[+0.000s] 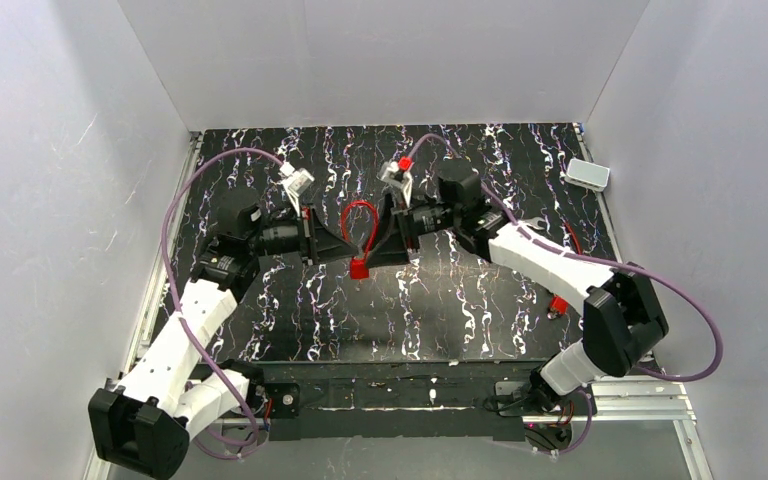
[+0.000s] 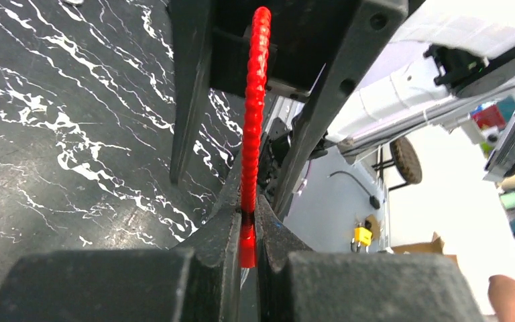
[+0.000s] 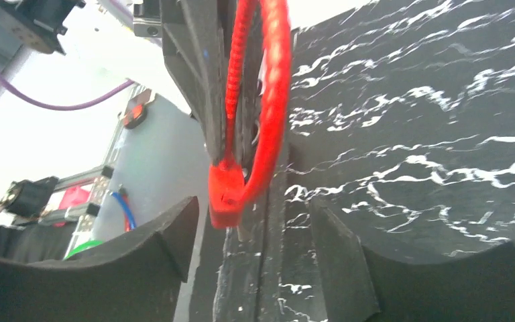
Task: Lock with the key
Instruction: Lock the lock.
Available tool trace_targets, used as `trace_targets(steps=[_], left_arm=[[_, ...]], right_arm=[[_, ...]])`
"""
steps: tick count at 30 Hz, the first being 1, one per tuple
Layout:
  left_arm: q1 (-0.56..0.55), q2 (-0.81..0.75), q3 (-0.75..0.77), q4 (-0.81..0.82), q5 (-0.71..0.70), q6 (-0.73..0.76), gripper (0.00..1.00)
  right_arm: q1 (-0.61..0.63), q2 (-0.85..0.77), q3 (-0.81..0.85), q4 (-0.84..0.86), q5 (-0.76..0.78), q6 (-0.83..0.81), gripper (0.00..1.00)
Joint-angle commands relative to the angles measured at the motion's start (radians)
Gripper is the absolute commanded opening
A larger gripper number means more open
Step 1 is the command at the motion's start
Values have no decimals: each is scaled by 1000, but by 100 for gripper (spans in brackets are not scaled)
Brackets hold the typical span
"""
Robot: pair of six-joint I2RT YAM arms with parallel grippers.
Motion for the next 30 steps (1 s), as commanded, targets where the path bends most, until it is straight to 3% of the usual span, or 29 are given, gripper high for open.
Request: trace_targets(steps=[1,7,12,24,30], left_arm=[[75,-13,47,87,100,-134,0],[93,-14,61,100,103,-147,0],[91,-9,74,107,110,-145,0],[87,-3,67,139,98,-168,0],[85,-1,68,147,104,-175,0]], right_arm=[[-47,-78,10,92,18,5,74],[-56,-100,-43,120,19,52,84],[-43,-92,-103,385,5,286,85],[54,-28,-73,472,22,351,73],[63,-4,-62,473,37,343,59]])
